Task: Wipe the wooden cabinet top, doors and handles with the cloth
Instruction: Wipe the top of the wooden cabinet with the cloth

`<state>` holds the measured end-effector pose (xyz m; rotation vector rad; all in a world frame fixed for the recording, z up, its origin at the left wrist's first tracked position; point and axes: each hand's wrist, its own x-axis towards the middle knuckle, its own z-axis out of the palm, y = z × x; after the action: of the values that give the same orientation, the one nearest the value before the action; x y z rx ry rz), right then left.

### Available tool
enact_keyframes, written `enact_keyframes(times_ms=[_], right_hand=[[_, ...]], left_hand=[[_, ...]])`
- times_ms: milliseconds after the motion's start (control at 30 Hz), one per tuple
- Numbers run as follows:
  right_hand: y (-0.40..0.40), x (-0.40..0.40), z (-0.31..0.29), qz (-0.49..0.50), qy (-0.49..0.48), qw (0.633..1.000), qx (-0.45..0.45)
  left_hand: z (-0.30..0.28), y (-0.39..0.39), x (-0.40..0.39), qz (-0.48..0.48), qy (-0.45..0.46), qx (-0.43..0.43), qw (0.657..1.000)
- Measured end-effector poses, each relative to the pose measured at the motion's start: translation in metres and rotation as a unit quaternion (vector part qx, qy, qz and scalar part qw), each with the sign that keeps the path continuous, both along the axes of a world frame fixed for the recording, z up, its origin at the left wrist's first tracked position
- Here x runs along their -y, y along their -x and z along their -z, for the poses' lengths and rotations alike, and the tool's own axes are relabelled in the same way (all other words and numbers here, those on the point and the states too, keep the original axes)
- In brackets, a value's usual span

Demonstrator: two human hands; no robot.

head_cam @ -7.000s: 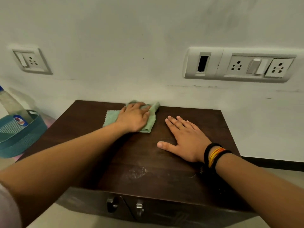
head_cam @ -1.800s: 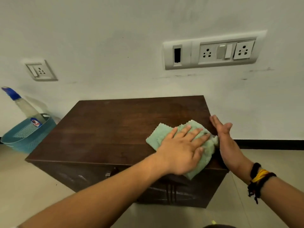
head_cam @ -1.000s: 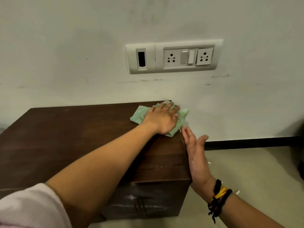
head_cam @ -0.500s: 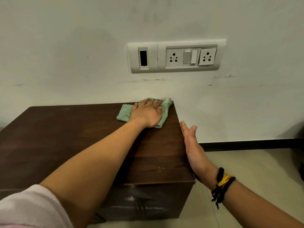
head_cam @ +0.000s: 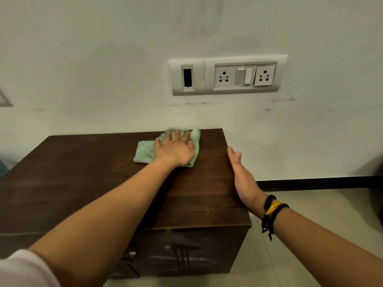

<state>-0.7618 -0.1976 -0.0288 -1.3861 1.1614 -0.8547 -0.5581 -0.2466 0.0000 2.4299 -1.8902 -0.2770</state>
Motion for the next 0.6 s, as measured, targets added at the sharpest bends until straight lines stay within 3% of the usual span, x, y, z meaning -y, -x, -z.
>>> enact_keyframes(times_ms=[200,433,467,533,600], right_hand=[[0.002,-0.004,0.000,0.035,0.013,0.999,0.016],[0.010,-0.005,0.003,0.040,-0.032,0.992,0.115],[0.007,-0.006,0.000,0.036,-0.041,0.995,0.084],[-0.003,-0.004,-0.011,0.016,-0.003,0.992,-0.126],[-0.024,-0.002,-0.019,-0.032,0.049,0.927,-0.370]], left_hand=[[0.002,0.080,-0.026,0.130,0.009,-0.013,0.991],[0.002,0.093,-0.112,0.238,0.030,-0.026,0.970],[0.001,0.088,-0.124,0.250,0.028,-0.027,0.967],[0.001,0.077,-0.146,0.270,0.035,-0.027,0.962],[0.005,0.060,-0.165,0.280,0.054,-0.028,0.958]])
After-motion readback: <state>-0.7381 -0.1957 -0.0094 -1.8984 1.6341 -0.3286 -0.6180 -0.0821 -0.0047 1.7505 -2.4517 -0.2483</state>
